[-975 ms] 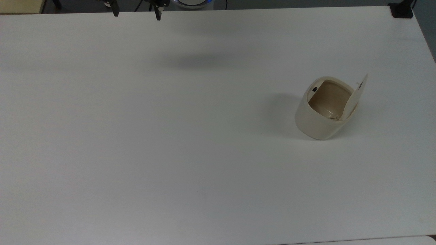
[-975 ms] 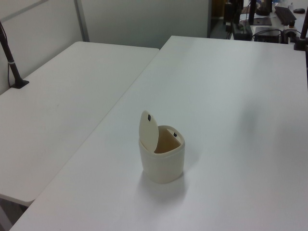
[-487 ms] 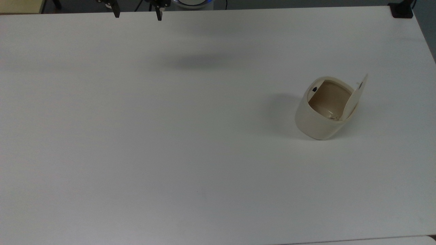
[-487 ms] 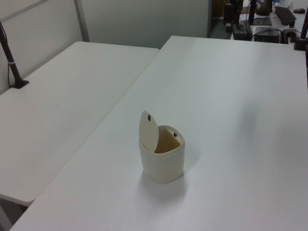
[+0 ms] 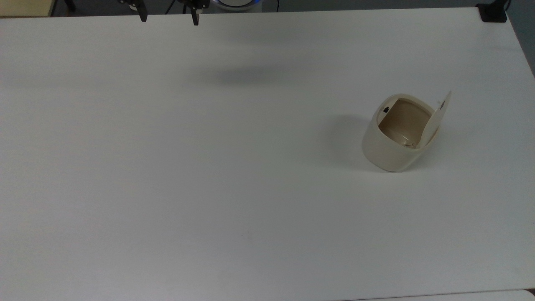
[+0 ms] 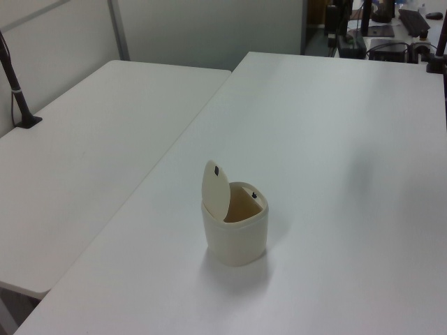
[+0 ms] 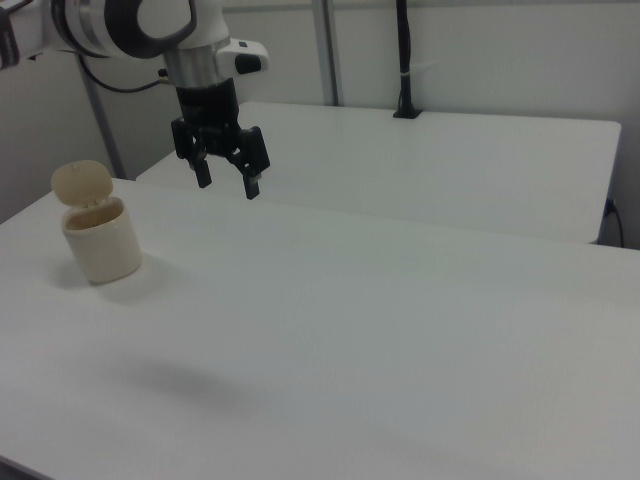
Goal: Close the trash bin
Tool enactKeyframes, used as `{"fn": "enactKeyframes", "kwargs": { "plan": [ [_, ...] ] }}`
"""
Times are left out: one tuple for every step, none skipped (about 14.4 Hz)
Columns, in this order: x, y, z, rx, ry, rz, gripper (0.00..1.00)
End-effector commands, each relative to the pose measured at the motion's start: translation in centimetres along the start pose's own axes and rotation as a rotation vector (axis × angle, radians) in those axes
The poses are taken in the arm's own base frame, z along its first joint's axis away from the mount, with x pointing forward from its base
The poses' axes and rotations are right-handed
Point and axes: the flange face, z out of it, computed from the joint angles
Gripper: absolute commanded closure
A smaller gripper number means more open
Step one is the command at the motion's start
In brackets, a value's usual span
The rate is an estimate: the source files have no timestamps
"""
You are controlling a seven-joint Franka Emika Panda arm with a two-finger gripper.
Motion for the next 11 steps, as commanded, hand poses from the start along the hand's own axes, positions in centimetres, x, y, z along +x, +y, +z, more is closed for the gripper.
{"fn": "enactKeyframes", "kwargs": {
  "plan": [
    [-0.63, -0.48, -0.01, 0.010, -0.006, -0.014, 0.00],
    [-0.60, -0.64, -0.02, 0.010, -0.004, -0.017, 0.00],
    [-0.56, -0.73, 0.06, 0.010, -0.006, -0.019, 0.00],
    [-0.45, -1.17, 0.23, 0.010, -0.009, -0.026, 0.00],
    [-0.40, -1.42, 0.31, 0.008, -0.010, -0.038, 0.00],
    [-0.26, -1.34, 0.55, 0.007, -0.013, -0.042, 0.00],
    [-0.13, -1.30, 0.74, 0.002, -0.017, -0.045, 0.00],
    [-0.13, -1.29, 0.74, 0.000, -0.017, -0.043, 0.00],
    [-0.13, -1.29, 0.82, 0.000, -0.018, -0.043, 0.00],
    [-0.13, -1.29, 0.82, 0.000, -0.018, -0.043, 0.00],
    [-0.09, -1.29, 0.90, 0.000, -0.020, -0.043, 0.00]
  ]
}}
